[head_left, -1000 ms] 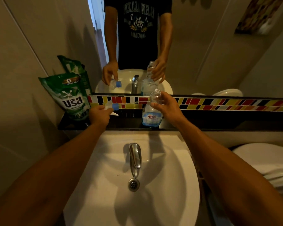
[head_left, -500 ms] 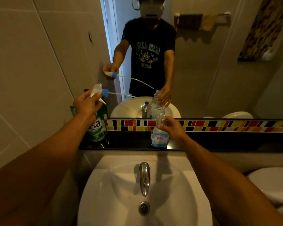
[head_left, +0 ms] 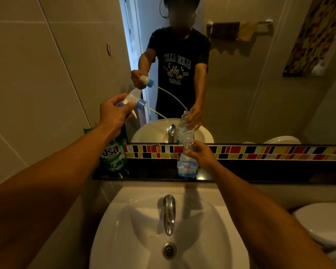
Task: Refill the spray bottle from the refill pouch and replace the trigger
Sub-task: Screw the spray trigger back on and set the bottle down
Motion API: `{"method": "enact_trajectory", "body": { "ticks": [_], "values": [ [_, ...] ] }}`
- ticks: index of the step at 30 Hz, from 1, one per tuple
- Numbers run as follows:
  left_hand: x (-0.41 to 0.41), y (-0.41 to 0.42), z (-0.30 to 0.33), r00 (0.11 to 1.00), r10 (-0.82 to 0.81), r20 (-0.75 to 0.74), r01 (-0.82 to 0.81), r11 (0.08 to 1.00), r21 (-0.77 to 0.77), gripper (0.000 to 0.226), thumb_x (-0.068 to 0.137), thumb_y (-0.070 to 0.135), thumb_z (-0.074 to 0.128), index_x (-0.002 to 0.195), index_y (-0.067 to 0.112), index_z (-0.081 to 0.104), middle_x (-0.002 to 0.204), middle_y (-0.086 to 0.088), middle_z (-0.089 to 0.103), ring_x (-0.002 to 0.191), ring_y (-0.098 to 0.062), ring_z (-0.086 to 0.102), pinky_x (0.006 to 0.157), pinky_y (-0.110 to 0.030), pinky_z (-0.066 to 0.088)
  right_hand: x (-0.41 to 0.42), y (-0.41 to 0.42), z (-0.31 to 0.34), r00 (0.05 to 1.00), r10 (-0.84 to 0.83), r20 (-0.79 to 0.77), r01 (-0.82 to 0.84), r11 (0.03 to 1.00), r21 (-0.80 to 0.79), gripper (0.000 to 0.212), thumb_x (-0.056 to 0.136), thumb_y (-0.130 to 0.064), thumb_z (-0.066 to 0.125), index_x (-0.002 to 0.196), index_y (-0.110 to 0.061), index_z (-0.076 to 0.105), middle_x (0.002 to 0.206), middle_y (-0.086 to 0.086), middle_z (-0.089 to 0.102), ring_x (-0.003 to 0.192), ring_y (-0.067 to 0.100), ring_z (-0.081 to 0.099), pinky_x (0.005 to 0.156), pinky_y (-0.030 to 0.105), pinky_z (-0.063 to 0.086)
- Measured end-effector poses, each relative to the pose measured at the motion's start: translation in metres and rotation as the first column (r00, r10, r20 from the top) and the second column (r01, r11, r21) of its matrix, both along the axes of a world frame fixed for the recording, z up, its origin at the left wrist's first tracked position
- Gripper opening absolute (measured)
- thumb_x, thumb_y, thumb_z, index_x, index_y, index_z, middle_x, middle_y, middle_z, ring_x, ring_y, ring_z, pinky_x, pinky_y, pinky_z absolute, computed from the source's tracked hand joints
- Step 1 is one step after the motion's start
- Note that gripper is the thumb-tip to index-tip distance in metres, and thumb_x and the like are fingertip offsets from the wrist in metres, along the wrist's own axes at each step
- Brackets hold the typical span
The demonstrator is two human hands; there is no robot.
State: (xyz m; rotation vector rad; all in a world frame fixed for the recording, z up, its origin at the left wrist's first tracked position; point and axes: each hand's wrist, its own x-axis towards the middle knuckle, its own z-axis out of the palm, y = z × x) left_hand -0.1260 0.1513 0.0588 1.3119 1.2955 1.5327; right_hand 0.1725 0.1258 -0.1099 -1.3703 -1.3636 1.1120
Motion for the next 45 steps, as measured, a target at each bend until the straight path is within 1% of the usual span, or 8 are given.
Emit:
{"method": "enact_trajectory", "body": {
  "ticks": [3,9,13,19,23,29,36,45],
  "values": [
    [0.011,0.0,-0.001,1.0,-0.01,-0.009,0.01,1.0,0.005,0.044,0.085,0.016,0.077,0.128,0.016,0.066,0.107,0.004,0.068,0.099,-0.021,0.068,0.083,-0.033,0.061,0.0,0.002,-0.002,1.0,0.001,0.001,-0.001,1.0,-0.005,0.044,0.094,-0.007,0.071,0.135,-0.017,0.06,0.125,0.002,0.07,0.115,0.02,0.066,0.09,0.035,0.055],
    [0.017,0.006,0.003,1.0,-0.011,-0.016,0.012,1.0,0.02,0.046,0.085,0.017,0.078,0.128,0.019,0.065,0.117,0.001,0.066,0.106,-0.022,0.066,0.088,-0.036,0.06,0.002,0.005,-0.004,0.999,0.003,0.033,-0.004,1.0,0.004,0.045,0.094,-0.01,0.072,0.136,-0.019,0.06,0.128,0.004,0.069,0.117,0.02,0.066,0.092,0.036,0.055],
    [0.015,0.004,0.014,0.999,0.013,-0.05,-0.011,0.999,0.052,0.043,0.087,0.017,0.076,0.129,0.016,0.065,0.105,0.009,0.065,0.093,-0.015,0.066,0.081,-0.028,0.061,0.002,0.006,-0.003,1.0,0.004,0.022,-0.004,1.0,-0.003,0.044,0.095,-0.009,0.07,0.137,-0.018,0.059,0.127,0.002,0.069,0.114,0.017,0.066,0.083,0.03,0.055],
    [0.011,0.006,0.013,0.999,0.01,-0.052,-0.008,0.999,0.047,0.046,0.086,0.015,0.076,0.131,0.015,0.064,0.113,0.005,0.064,0.096,-0.016,0.065,0.076,-0.024,0.06,0.002,0.01,-0.004,1.0,0.001,0.009,-0.001,1.0,-0.02,0.041,0.095,-0.009,0.071,0.134,-0.017,0.061,0.122,0.003,0.071,0.113,0.019,0.068,0.088,0.035,0.057],
    [0.024,0.004,0.007,0.996,-0.072,-0.056,0.074,0.997,0.037,0.043,0.086,0.012,0.076,0.128,0.016,0.064,0.104,0.01,0.064,0.092,-0.013,0.065,0.077,-0.027,0.061,0.001,0.009,-0.003,1.0,0.002,0.018,-0.002,1.0,-0.018,0.041,0.095,-0.011,0.071,0.134,-0.018,0.06,0.125,0.003,0.07,0.115,0.02,0.067,0.087,0.034,0.055],
    [0.058,0.003,-0.012,0.968,-0.218,-0.127,0.223,0.974,0.027,0.049,0.085,0.001,0.073,0.132,0.011,0.062,0.12,-0.004,0.06,0.096,-0.013,0.063,0.075,-0.022,0.06,0.002,0.007,-0.004,1.0,0.005,0.006,-0.005,1.0,-0.009,0.045,0.095,-0.012,0.071,0.138,-0.018,0.059,0.129,0.002,0.07,0.118,0.018,0.066,0.087,0.029,0.054],
    [0.094,0.013,-0.044,0.913,-0.342,-0.222,0.344,0.938,-0.029,0.05,0.083,0.002,0.075,0.131,0.011,0.065,0.121,0.003,0.061,0.117,-0.023,0.06,0.096,-0.045,0.057,0.003,0.008,-0.004,1.0,0.014,-0.004,-0.014,1.0,-0.011,0.044,0.095,-0.013,0.072,0.136,-0.02,0.06,0.125,0.0,0.07,0.111,0.01,0.067,0.082,0.026,0.053],
    [0.127,0.012,-0.076,0.813,-0.468,-0.347,0.465,0.88,-0.099,0.043,0.089,0.004,0.07,0.129,0.021,0.065,0.132,-0.003,0.061,0.12,-0.019,0.06,0.088,-0.028,0.058,0.005,0.012,-0.01,0.999,0.025,-0.042,-0.025,1.0,0.006,0.042,0.094,-0.012,0.073,0.134,-0.018,0.061,0.124,0.004,0.072,0.116,0.022,0.069,0.098,0.044,0.058]
  ]
}}
